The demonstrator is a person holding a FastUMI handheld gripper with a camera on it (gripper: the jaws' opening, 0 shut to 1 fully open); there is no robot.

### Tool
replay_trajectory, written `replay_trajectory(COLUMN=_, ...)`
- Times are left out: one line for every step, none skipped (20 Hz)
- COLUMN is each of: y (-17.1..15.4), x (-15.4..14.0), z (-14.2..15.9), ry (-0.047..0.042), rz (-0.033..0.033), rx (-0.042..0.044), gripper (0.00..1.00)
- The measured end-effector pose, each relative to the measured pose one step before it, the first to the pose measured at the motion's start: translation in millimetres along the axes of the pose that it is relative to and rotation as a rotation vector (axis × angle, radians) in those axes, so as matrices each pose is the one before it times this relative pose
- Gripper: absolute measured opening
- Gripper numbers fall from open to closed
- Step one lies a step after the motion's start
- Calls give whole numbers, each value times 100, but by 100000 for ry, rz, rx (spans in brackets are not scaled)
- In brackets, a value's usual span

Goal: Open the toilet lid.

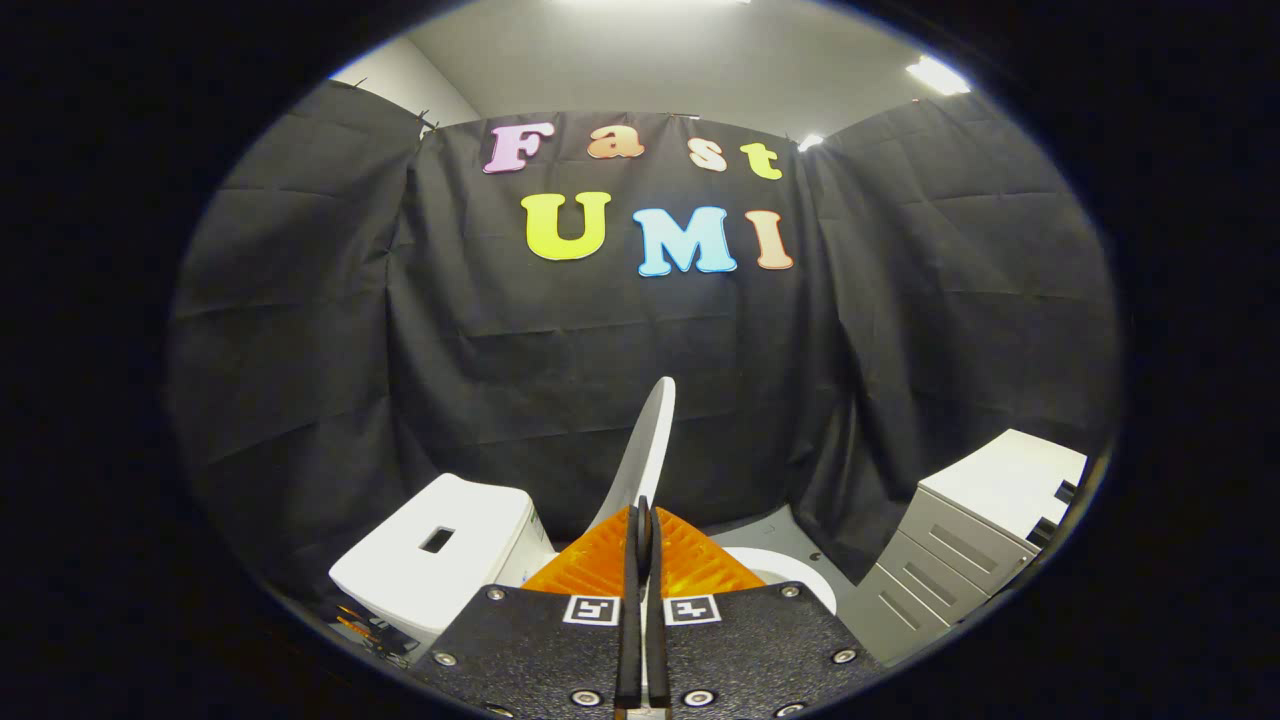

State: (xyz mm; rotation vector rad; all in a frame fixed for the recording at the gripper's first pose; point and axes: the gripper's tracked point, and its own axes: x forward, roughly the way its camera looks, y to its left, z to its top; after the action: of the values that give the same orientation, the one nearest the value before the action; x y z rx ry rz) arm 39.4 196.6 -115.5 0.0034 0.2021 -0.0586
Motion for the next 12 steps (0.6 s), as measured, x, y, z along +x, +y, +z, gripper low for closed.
replay_trajectory(y=425, x=-75, z=154, ry=-111, rz=246, rx=-154, gripper=2)
replay_trajectory(y=511, x=73, z=166, ry=-174, rz=467, rx=-81, gripper=2)
replay_trajectory(y=545, x=-52, z=182, ry=-300, rz=570, rx=456, gripper=2)
replay_trajectory(y=640, x=-112, z=36, ry=-91, rz=790, rx=764, gripper=2)
replay_trajectory(y=530, x=-25, z=90, ry=-212, rz=741, rx=278, gripper=2)
replay_trajectory(y=631, x=165, z=222, ry=-236, rz=1069, rx=-151, gripper=2)
replay_trajectory(y=614, x=-29, z=306, ry=-156, rz=516, rx=-734, gripper=2)
replay_trajectory(y=385, x=56, z=-69, ry=50, rz=348, rx=-324, gripper=2)
replay_trajectory(y=564, x=47, z=52, ry=147, rz=478, rx=22, gripper=2)
replay_trajectory(y=674, x=-30, z=-39, ry=-245, rz=995, rx=304, gripper=2)
replay_trajectory(y=693, x=-40, z=105, ry=-84, rz=800, rx=11, gripper=2)
replay_trajectory(y=839, x=84, z=186, ry=-349, rz=1102, rx=-246, gripper=2)
